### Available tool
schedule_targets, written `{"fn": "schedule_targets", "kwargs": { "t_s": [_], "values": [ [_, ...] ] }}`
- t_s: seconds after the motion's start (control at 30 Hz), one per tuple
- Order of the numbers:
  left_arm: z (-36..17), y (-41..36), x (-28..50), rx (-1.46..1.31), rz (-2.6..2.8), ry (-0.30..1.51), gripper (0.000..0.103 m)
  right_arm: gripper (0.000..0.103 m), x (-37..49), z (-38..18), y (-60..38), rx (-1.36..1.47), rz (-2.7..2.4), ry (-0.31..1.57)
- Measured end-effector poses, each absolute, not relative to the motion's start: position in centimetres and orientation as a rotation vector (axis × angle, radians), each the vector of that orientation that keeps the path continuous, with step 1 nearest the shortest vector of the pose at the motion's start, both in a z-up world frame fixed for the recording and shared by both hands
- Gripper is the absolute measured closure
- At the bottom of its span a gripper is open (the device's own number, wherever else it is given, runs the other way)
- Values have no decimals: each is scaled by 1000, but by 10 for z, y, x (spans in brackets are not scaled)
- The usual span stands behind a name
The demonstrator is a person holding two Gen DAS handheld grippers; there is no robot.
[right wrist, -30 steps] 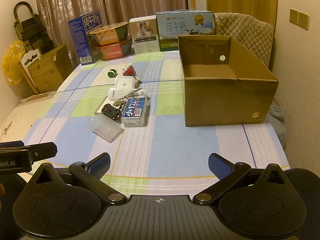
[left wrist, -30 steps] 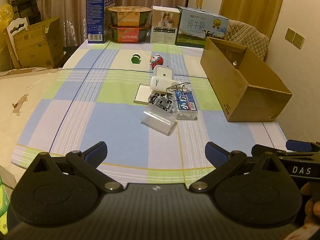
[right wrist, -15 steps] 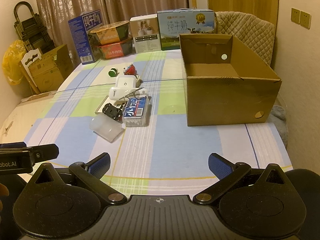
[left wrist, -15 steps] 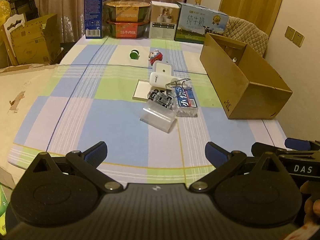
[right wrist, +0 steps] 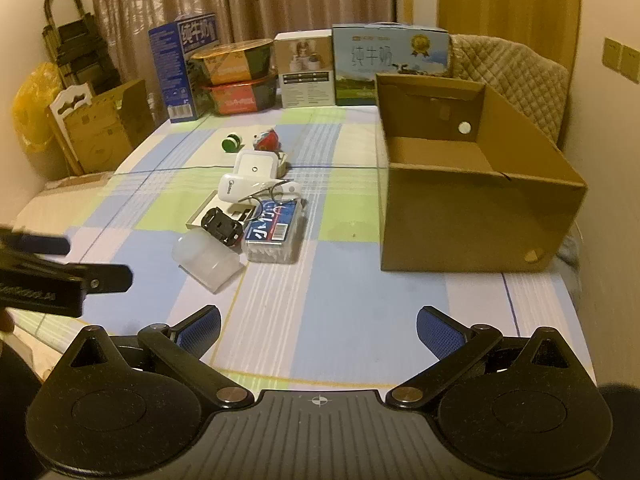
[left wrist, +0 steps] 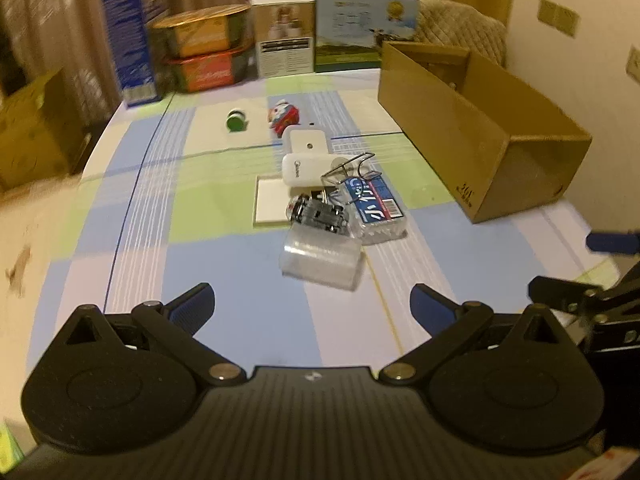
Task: Organize rigid objects
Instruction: 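Reach the left gripper to the clear plastic cup and close on it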
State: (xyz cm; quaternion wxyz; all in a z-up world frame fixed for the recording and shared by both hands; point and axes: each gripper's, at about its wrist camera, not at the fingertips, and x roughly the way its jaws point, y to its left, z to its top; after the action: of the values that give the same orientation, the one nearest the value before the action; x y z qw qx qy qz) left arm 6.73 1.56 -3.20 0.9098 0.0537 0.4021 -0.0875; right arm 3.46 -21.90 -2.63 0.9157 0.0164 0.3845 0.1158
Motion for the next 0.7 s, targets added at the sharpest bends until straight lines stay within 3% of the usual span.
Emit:
{"fn": "schedule_targets", "kwargs": {
  "t_s": [0.17, 0.33, 0.53, 0.7],
  "values": [
    [-55, 14, 95, 175, -243, 799, 2, 2, 54, -42, -215, 21, 253, 787],
    [-88, 8, 124, 235, -291, 830, 11, 2, 75, -58, -213, 25, 253, 808],
    [-111, 1, 145, 254, -340, 823, 11, 2, 93, -75, -214, 31, 251, 835],
    [-120, -2, 155, 268, -352, 815, 18, 2, 102, -82, -214, 40, 262, 840]
  ]
}}
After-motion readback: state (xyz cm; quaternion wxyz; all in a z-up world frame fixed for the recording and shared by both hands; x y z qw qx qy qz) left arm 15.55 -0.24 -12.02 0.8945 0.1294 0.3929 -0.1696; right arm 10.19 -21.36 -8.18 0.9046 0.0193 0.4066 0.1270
